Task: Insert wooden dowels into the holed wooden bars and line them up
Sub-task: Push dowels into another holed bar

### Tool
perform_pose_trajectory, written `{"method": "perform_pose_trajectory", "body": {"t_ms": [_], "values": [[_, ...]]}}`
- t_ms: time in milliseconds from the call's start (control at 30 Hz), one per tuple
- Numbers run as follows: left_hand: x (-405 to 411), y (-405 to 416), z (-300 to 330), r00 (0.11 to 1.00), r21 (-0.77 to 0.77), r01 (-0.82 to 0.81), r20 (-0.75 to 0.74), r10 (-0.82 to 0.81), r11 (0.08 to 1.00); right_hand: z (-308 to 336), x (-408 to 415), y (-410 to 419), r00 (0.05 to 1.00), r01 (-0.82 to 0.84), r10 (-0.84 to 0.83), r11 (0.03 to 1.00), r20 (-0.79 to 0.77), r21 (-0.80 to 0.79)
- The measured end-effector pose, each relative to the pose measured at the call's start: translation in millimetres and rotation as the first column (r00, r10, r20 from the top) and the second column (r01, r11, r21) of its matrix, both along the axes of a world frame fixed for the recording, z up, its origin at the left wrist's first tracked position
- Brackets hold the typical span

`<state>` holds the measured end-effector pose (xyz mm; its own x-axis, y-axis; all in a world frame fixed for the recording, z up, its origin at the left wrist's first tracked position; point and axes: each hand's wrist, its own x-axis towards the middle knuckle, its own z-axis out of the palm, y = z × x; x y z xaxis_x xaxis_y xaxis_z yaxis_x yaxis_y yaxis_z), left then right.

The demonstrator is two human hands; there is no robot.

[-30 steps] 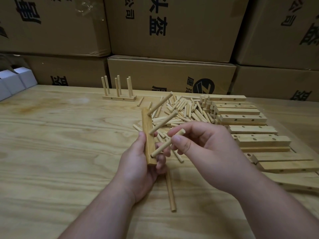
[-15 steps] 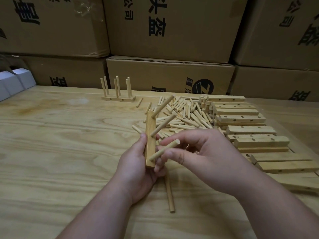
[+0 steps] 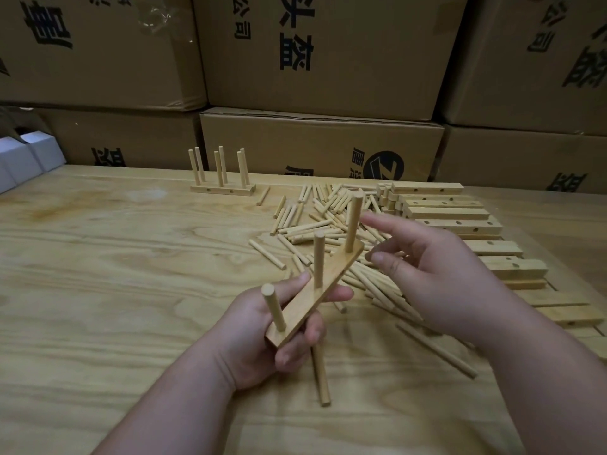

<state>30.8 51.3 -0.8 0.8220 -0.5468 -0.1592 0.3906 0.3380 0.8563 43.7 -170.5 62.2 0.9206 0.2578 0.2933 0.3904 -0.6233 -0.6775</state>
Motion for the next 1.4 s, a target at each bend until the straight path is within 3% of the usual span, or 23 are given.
{"method": "perform_pose_trajectory", "body": {"t_ms": [133,333,500,567,633,700,833,967,1067,1233,1400], "values": [[1.4,2.7,0.1,0.997,0.01,0.076,-0.016,-0.076,0.997,4.3,0.0,-2.6,0.998,-0.048,0.053,0.991,0.037,-0.123],[4.3,10.1,0.5,0.979,-0.147,0.202,-0.009,-0.205,0.968,7.7,0.4,-6.9,0.996,-0.064,0.075,0.978,0.048,-0.2],[5.7,17.7,1.9,0.979,-0.206,0.199,-0.003,-0.204,0.958,2.6,-2.4,0.2,0.987,-0.01,0.009,1.0,0.158,0.008],[5.0,16.4,4.0,0.995,-0.225,0.092,-0.026,-0.1,0.97,-1.9,-2.8,6.4,0.981,0.022,-0.042,0.994,0.19,0.103],[5.9,13.7,6.7,0.99,-0.248,-0.125,-0.097,0.104,0.961,-5.8,-2.4,13.0,0.976,0.059,-0.103,0.973,0.191,0.224],[8.6,12.5,8.7,0.925,-0.274,-0.361,-0.223,0.306,0.891,-8.5,-1.0,20.9,0.968,0.099,-0.167,0.94,0.188,0.326],[15.8,11.0,11.5,0.779,-0.299,-0.62,-0.344,0.525,0.725,-2.7,17.4,43.4,0.956,0.19,-0.262,0.893,0.128,0.408],[20.1,15.6,11.9,0.611,-0.264,-0.791,-0.397,0.685,0.552,7.8,71.0,84.4,0.973,0.205,-0.229,0.915,0.029,0.348],[23.1,22.9,9.0,0.535,-0.229,-0.844,-0.396,0.746,0.484,6.6,119.3,119.5,0.979,0.192,-0.203,0.942,0.011,0.275],[26.3,27.1,7.4,0.487,-0.222,-0.874,-0.377,0.788,0.433,-11.5,191.2,171.0,0.982,0.182,-0.187,0.972,0.019,0.149],[32.3,28.0,4.5,0.49,-0.248,-0.869,-0.315,0.813,0.428,-36.8,239.5,206.5,0.988,0.153,-0.152,0.98,0.016,-0.13]]}}
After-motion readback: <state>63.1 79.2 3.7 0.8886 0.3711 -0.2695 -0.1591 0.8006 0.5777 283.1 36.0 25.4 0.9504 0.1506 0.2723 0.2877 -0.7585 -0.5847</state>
